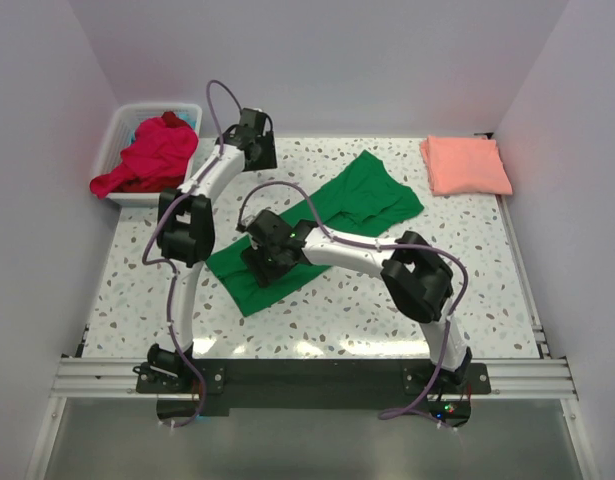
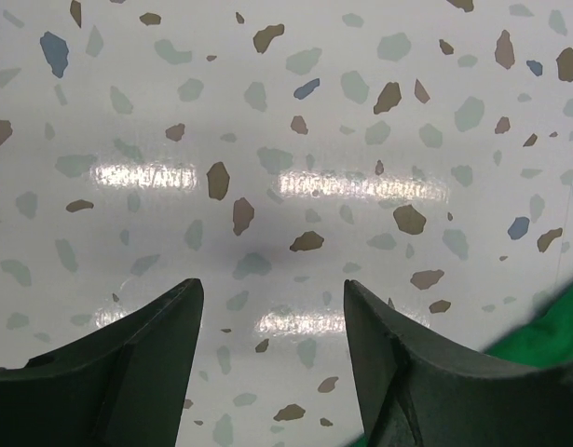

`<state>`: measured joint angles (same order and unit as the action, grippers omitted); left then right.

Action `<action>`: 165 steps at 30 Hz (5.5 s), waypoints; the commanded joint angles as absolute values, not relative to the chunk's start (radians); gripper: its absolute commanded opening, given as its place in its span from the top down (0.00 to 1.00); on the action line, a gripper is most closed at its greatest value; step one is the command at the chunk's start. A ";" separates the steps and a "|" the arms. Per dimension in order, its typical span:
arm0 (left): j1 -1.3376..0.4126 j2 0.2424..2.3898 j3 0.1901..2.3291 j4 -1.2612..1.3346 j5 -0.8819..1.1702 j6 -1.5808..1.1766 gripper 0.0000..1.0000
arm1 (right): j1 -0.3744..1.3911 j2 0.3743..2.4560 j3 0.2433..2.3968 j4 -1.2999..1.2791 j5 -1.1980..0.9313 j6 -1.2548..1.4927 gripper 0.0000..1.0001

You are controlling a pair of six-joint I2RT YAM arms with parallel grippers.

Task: Fold and stack the t-shirts
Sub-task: Fold the tshirt

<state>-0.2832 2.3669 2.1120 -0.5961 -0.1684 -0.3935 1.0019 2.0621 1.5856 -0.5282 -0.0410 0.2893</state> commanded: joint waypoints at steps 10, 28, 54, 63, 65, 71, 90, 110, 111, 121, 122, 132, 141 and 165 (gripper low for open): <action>-0.259 2.316 2.115 -0.601 -0.149 -0.411 0.33 | 1.084 2.172 1.605 -0.615 0.014 0.236 0.41; -0.245 2.315 2.103 -0.583 -0.095 -0.394 0.32 | 1.101 1.948 1.278 -0.733 0.028 0.279 0.43; -0.535 2.439 2.207 -0.345 0.302 -0.466 0.27 | 1.129 1.629 1.094 -0.821 -0.025 0.391 0.46; -0.578 2.549 2.329 -0.354 0.319 -0.500 0.22 | 1.131 1.608 1.071 -0.781 0.011 0.425 0.46; -0.589 2.563 2.315 -0.362 0.307 -0.486 0.22 | 1.129 1.600 1.066 -0.775 0.015 0.425 0.46; -0.632 2.591 2.290 -0.388 0.212 -0.460 0.21 | 1.131 1.585 1.045 -0.767 0.031 0.426 0.46; -0.604 2.660 2.332 -0.511 -0.233 -0.577 0.21 | 1.129 1.559 1.060 -0.804 0.066 0.417 0.46; -0.417 2.614 2.269 -0.635 -0.460 -0.695 0.21 | 1.129 1.597 1.117 -0.830 0.107 0.397 0.47; -0.414 2.611 2.267 -0.638 -0.465 -0.692 0.21 | 1.129 1.598 1.120 -0.831 0.118 0.397 0.47; -0.399 2.563 2.184 -0.485 -0.309 -0.569 0.22 | 1.127 1.591 1.143 -0.830 0.189 0.429 0.47; -0.402 2.556 2.177 -0.451 -0.302 -0.558 0.22 | 1.127 1.588 1.143 -0.830 0.195 0.431 0.47; -0.411 2.332 2.080 -0.331 -0.327 -0.424 0.20 | 1.112 1.494 1.166 -0.795 0.417 0.509 0.44; -0.413 1.995 1.809 -0.497 -0.410 -0.455 0.20 | 0.882 1.514 1.149 -0.677 0.307 0.532 0.42; -0.569 1.319 0.807 -0.508 -0.095 -0.736 0.35 | 0.830 1.528 0.957 -0.474 -0.028 0.551 0.60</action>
